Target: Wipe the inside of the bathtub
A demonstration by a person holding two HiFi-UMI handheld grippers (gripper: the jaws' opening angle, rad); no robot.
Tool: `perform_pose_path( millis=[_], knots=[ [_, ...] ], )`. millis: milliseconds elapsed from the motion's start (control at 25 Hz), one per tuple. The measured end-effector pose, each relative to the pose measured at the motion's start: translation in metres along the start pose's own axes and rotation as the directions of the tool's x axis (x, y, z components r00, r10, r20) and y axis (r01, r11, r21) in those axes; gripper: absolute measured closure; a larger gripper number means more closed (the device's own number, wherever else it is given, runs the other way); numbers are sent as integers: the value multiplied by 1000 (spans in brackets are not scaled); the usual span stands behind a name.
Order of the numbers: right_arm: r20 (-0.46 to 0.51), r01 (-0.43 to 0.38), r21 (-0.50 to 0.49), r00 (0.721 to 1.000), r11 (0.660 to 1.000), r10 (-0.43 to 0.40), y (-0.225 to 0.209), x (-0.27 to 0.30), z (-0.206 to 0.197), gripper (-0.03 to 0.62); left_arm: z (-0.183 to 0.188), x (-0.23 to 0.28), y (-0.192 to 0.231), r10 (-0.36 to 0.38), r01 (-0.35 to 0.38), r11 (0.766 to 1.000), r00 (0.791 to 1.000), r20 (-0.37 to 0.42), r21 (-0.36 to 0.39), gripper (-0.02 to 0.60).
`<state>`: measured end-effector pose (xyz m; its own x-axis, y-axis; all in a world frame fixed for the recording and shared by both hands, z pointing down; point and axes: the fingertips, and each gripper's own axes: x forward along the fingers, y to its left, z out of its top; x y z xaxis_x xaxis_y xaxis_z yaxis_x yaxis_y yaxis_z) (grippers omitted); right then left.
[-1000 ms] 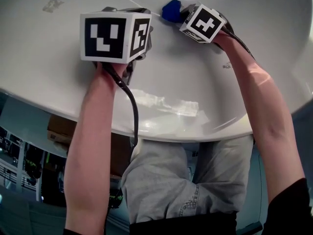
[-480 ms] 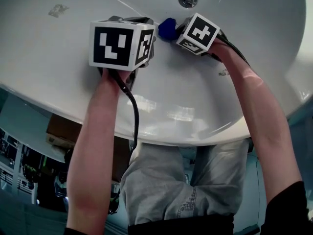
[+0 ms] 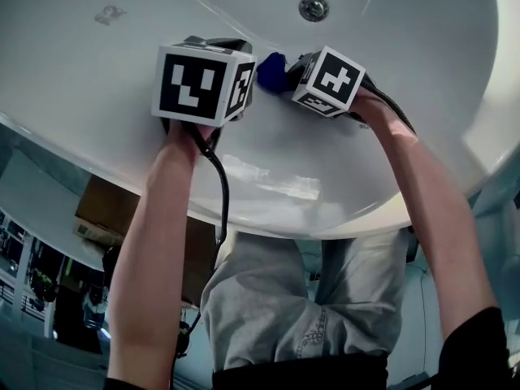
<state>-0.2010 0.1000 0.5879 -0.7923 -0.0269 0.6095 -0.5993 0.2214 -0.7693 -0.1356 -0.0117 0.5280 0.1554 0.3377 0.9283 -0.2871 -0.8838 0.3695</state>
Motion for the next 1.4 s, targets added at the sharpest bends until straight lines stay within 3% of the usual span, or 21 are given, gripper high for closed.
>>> perform_pose_path(
  millis=[240, 760, 920, 1400],
  knots=[
    [44, -49, -30, 998, 998, 50, 38, -11, 6, 493, -1, -10, 5, 13, -13, 1000, 1000, 5, 0, 577],
    [78, -165, -209, 980, 964, 184, 123, -42, 11, 493, 2, -19, -6, 22, -22, 1000, 1000, 15, 17, 577],
    [90, -215, -232, 966, 949, 241, 150, -54, 13, 493, 6, -23, -14, 27, -28, 998, 1000, 15, 60, 577],
    [147, -321, -324, 912, 890, 383, 218, -88, 26, 493, 15, -21, -30, 24, -25, 997, 1000, 10, 67, 577]
  ],
)
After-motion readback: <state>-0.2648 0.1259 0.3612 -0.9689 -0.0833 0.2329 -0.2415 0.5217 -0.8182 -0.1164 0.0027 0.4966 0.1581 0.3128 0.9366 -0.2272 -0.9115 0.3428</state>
